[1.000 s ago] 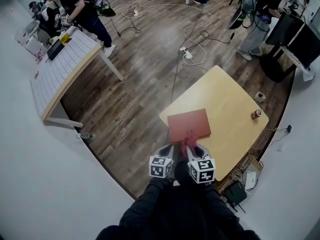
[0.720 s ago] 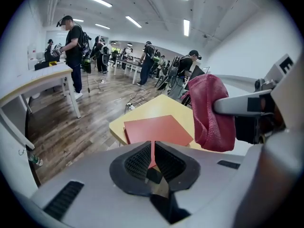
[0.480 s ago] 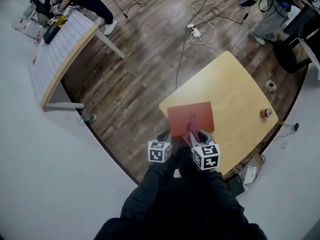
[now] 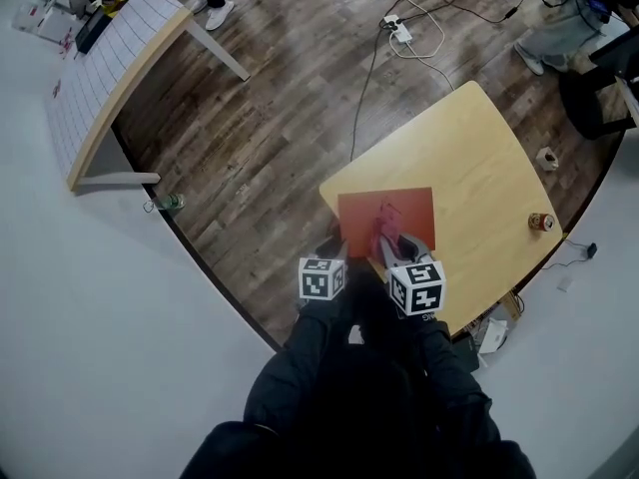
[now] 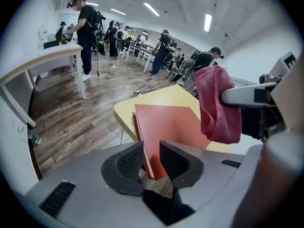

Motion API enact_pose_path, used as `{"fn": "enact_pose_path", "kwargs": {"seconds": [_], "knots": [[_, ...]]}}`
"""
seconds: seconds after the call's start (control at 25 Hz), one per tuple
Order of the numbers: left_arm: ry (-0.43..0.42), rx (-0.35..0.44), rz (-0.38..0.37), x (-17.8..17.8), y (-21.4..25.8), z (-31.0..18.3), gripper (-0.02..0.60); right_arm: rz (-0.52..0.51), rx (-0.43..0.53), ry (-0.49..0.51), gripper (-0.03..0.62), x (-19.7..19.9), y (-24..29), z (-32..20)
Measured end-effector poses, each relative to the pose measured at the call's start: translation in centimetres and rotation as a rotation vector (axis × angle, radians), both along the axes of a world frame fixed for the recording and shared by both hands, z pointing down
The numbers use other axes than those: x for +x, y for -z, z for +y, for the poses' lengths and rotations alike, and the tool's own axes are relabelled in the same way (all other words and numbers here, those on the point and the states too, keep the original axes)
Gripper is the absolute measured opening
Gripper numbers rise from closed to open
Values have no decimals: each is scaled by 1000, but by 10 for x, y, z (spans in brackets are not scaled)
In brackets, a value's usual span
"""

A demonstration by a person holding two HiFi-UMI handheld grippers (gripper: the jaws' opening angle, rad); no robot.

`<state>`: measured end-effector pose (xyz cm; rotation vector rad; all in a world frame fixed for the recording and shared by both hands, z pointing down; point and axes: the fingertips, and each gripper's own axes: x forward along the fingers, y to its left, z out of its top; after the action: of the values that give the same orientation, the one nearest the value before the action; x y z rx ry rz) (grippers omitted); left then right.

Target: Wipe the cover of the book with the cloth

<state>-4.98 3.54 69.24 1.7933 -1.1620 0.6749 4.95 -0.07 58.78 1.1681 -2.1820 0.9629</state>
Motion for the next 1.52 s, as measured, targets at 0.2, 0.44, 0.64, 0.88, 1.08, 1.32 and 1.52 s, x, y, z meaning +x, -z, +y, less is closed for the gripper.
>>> {"fn": "enact_pose_path", "kwargs": {"seconds": [0.2, 0.44, 0.64, 0.88, 1.08, 1.32, 1.52], "knots": [[0, -52, 18, 3, -17, -1, 110, -1, -28, 11, 75, -9, -13, -13], [-1, -87, 58, 4, -27, -2, 129, -68, -55, 83, 75, -42, -22, -33], [-33, -93, 61, 9, -27, -2, 118, -128, -98, 139, 75, -71, -36, -49], [-34, -103, 73, 9, -27, -4, 115, -196, -163, 176, 75, -98, -52, -63], [-45, -108, 74, 8, -27, -3, 115, -172, -214, 176, 75, -98, -78, -68], [-50, -109, 68, 7, -28, -5, 114, -82, -233, 165, 75, -75, -99, -74], [-53, -117, 63, 6, -28, -3, 114, -28, -230, 150, 75, -53, -105, -74]]}}
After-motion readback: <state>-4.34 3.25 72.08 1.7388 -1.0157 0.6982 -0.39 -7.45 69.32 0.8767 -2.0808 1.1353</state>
